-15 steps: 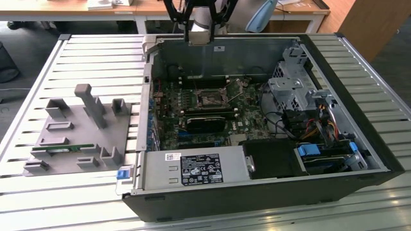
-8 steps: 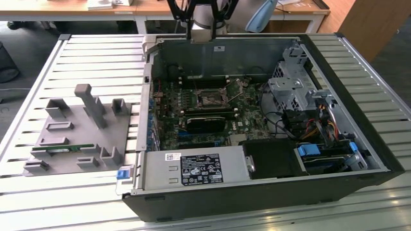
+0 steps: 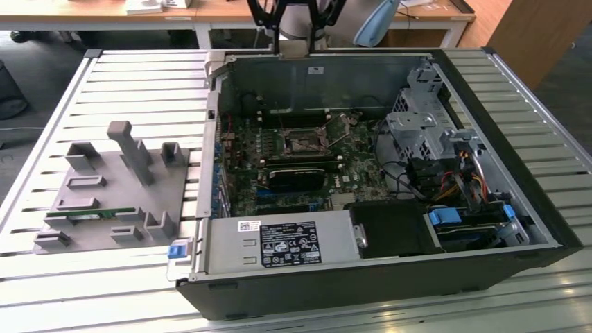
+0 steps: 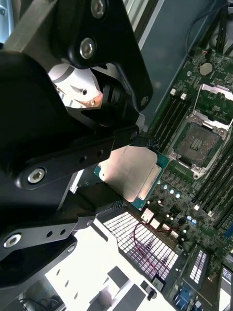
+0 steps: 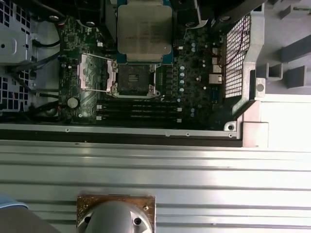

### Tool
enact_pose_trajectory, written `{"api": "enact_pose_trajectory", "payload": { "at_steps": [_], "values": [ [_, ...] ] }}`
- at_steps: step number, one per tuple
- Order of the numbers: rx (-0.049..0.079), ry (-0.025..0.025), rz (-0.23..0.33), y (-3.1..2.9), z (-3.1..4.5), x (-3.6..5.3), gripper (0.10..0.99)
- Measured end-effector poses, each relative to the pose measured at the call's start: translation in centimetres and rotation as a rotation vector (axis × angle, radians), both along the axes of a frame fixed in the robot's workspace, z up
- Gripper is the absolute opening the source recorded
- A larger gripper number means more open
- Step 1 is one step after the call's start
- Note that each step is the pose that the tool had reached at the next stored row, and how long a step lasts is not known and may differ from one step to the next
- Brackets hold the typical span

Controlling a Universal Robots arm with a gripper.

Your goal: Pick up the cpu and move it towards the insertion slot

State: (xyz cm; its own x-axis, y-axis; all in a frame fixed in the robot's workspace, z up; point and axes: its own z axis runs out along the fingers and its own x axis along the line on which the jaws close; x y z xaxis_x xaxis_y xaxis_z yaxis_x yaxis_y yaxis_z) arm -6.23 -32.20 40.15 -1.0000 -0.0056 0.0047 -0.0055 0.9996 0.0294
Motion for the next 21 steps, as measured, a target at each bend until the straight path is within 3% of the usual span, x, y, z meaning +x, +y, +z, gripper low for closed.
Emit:
{"api": "enact_pose_trajectory", "payload": {
  "at_steps": [21],
  "values": [
    [0.000, -0.0225, 0.000, 0.23, -0.08, 2.05, 0.541]
  ]
}}
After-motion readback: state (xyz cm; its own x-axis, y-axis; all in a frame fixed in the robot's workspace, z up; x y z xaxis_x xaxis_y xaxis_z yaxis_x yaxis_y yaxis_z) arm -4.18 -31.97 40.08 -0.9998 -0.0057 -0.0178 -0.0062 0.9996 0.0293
